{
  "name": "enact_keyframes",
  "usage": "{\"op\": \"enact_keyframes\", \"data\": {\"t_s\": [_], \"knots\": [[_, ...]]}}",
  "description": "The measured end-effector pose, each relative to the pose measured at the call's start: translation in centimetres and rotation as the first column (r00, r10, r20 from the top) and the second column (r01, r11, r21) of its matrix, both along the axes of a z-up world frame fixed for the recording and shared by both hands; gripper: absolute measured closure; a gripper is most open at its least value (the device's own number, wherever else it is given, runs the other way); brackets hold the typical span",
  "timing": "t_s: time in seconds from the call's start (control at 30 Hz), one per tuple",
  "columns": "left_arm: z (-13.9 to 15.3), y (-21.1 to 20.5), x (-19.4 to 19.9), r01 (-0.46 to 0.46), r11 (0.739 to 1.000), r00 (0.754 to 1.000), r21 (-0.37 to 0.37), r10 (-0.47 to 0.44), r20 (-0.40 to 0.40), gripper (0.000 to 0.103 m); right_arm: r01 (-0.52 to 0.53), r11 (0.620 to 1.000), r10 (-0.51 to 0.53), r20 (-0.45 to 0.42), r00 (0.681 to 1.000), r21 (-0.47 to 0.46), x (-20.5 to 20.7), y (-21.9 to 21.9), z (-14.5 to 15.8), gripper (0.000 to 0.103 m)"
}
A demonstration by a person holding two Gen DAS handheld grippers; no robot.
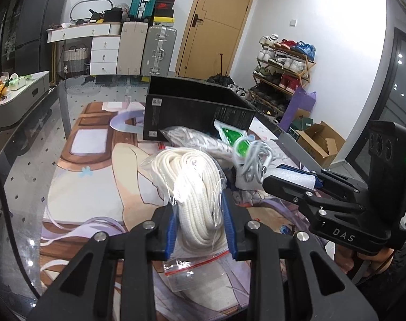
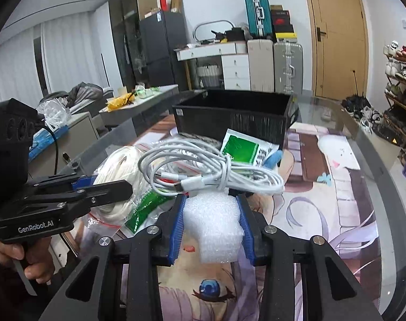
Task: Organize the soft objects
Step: 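Carry the rope bag with left tool while right tool carries foam to box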
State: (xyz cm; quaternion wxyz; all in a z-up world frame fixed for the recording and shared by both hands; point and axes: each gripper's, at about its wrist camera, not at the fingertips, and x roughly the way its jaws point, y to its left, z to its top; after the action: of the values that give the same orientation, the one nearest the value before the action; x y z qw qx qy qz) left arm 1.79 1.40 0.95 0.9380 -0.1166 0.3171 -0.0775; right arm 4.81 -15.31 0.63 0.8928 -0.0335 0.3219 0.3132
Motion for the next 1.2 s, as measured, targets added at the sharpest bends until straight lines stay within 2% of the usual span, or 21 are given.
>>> {"op": "enact_keyframes", "data": {"t_s": [0.67,1.2], "knots": [[2.6,1.0,-0.5,-0.024,1.000,0.997,0.009,0.024,0.070,0.075,0.019,0.999,-0.024,0.121,0.992,0.041,-2.2,-1.1,4.9,0.066],[4.3,1.1,1.8,-0.026,0.999,0.994,0.039,0.021,0.109,0.075,0.032,0.998,-0.041,0.164,0.986,0.058,-0.1,-1.0,6.9,0.066]]}}
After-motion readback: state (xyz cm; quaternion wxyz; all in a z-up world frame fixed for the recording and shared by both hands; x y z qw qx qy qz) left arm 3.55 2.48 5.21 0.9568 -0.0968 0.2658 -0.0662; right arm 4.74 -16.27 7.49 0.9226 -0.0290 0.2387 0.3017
